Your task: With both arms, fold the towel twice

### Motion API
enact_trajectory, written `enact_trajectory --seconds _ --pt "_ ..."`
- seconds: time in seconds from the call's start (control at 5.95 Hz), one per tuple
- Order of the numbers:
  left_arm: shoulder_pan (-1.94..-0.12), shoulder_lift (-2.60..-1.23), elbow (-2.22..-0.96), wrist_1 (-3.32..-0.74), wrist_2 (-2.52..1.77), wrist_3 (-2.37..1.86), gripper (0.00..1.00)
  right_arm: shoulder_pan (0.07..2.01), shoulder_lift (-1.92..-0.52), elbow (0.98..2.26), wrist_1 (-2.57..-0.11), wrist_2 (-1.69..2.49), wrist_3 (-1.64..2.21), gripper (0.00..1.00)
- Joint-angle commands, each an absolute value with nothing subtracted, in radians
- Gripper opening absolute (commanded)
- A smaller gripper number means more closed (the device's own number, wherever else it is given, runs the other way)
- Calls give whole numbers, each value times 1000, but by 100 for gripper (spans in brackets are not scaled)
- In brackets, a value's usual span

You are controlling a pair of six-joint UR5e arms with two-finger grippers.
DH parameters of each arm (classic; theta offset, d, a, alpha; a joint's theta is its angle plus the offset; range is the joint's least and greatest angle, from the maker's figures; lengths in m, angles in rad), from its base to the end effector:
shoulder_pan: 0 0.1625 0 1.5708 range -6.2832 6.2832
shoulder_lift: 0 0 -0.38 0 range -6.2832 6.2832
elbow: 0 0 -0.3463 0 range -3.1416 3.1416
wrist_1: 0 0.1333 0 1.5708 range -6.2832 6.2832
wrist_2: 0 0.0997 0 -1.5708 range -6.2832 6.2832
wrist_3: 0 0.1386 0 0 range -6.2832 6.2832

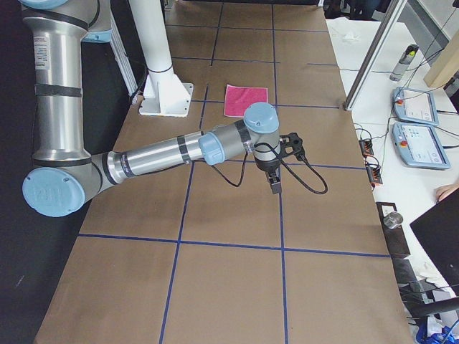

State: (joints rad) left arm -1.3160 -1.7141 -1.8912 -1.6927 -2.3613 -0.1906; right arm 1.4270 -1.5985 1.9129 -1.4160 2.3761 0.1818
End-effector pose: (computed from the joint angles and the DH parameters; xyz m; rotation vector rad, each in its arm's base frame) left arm 0.0926 -0.4936 0.4099 0.3718 0.8720 0.2906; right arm -0.0316 -0.4513 0.4758 0.3093 -0.8511 -0.1535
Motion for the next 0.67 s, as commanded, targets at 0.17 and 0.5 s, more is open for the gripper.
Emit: enact_trajectory --seconds 0.17,0.5 --pt "-974 -1720 -2013 -1827 -2135 -786 100 1178 -1592 2034 -1268 2340 679 100" --pt "-676 -1799 -2045 -1822 -1890 -1167 100 932 -1550 2095 -1258 2127 1018 99"
